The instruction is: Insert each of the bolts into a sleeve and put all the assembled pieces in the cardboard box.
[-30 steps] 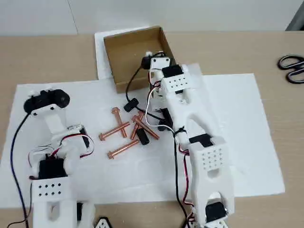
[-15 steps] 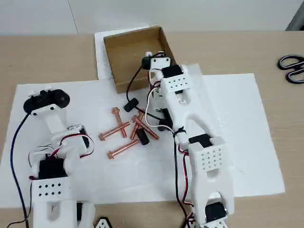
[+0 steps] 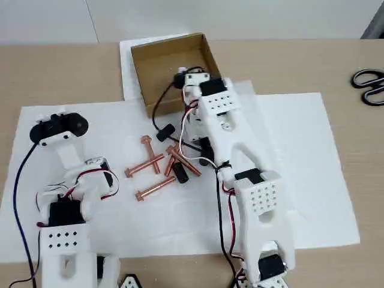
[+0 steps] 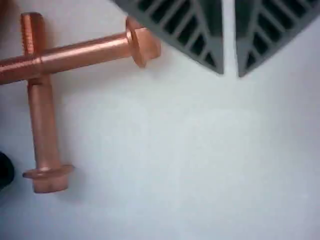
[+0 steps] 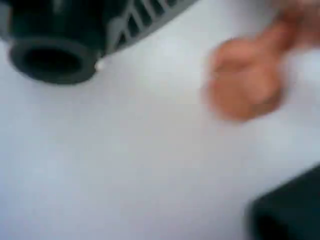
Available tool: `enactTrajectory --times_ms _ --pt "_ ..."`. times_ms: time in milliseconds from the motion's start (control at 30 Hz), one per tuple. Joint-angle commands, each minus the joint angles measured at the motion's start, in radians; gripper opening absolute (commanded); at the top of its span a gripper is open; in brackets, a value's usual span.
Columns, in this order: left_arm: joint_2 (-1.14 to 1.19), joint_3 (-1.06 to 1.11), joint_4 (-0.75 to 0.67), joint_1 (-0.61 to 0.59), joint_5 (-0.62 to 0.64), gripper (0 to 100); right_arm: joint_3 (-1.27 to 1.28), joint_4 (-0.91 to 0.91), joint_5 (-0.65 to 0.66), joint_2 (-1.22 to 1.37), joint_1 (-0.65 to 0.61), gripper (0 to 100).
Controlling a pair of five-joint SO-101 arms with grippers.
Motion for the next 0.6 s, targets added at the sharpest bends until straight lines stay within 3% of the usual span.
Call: enactTrajectory --times_ms 0,567 --pt "0.002 -0.004 -0.02 -0.002 0.003 1 -0.114 0.05 -0.008 -0.018 -0.001 0.3" --pt "0.002 -0.004 -0.02 -0.002 0.003 1 -0.137 0.062 -0.005 -0.027 0.073 0.3"
